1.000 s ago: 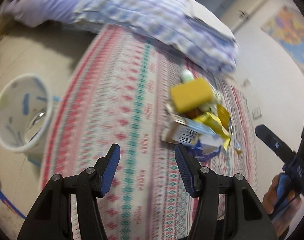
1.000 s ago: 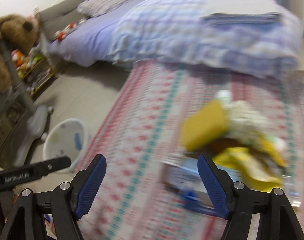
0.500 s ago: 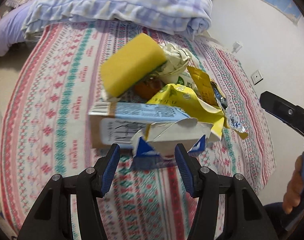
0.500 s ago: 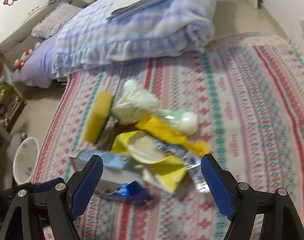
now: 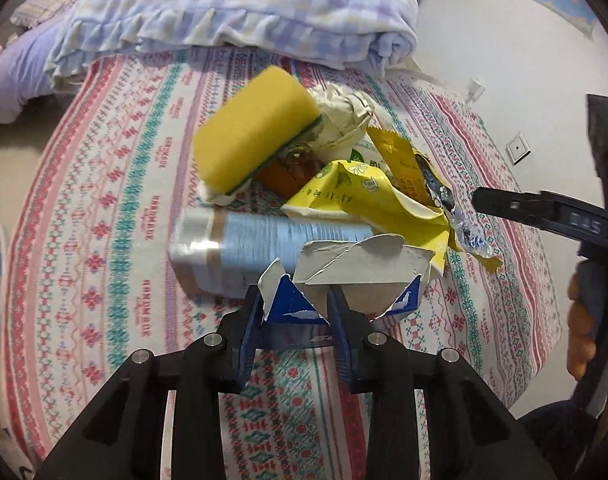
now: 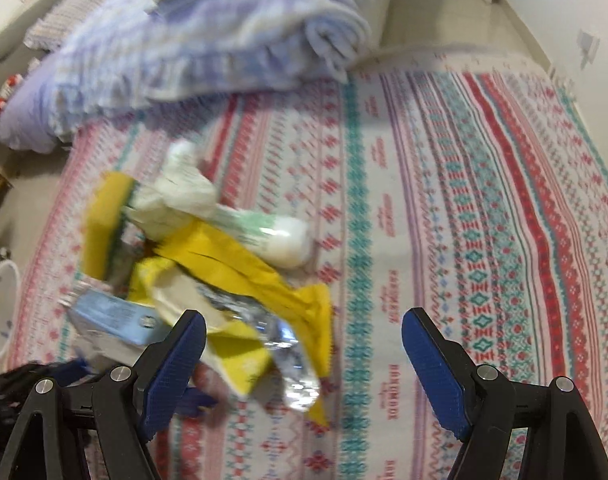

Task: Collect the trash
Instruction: 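Grasp the blue tissue box with the left tool while the right tool grasps the foil wrapper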

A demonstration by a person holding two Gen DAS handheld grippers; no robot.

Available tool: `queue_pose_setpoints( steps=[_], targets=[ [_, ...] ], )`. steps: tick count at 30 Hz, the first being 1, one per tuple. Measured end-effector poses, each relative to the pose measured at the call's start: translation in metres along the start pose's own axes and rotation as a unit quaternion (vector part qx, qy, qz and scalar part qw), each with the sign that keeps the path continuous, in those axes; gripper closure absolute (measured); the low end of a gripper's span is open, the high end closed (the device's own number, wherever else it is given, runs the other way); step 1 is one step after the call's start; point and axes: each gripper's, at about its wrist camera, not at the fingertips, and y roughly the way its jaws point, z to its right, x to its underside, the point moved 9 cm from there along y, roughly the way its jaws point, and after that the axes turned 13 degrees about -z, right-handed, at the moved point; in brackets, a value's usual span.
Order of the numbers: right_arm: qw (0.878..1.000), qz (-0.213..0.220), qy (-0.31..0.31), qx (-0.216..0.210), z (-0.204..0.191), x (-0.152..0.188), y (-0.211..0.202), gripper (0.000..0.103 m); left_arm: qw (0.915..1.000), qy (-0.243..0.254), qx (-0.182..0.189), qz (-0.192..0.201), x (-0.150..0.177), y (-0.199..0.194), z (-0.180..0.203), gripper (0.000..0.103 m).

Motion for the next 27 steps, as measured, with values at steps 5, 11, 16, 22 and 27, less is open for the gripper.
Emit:
queue_pose_setpoints(
  steps=[5, 11, 16, 22, 27],
  targets=[
    [1.000, -0.023, 0.006, -0.016, 0.003, -0.001, 0.015, 0.018, 0.9999, -0.013, 0.003, 0.004, 0.008, -0.018, -0.010, 0.068],
    [0.999, -0.023, -0.013, -0.044, -0.023, -0.011, 0.022, 0.018, 0.9995, -0.028, 0.016, 0.002, 0.012, -0.027, -0.024, 0.068],
    [0.998, -0.025, -0.055, -0.010, -0.046, -0.021, 0.036, 0.019, 0.9991, -0.027, 0.016, 0.029, 0.015, -0.049, -0.037, 0.068],
    [0.998, -0.004, -0.057, 0.010, -0.047, -0.029, 0.027, 0.087, 0.9972, -0.045, 0.038, 0.046, 0.008, -0.072, -0.058, 0.068],
    [0.998, 0.046, -0.047, -0.002, -0.047, -0.034, -0.004, 0.093, 0.9939, -0.083, 0.043, 0.059, -0.001, -0.087, -0.086, 0.068]
  ],
)
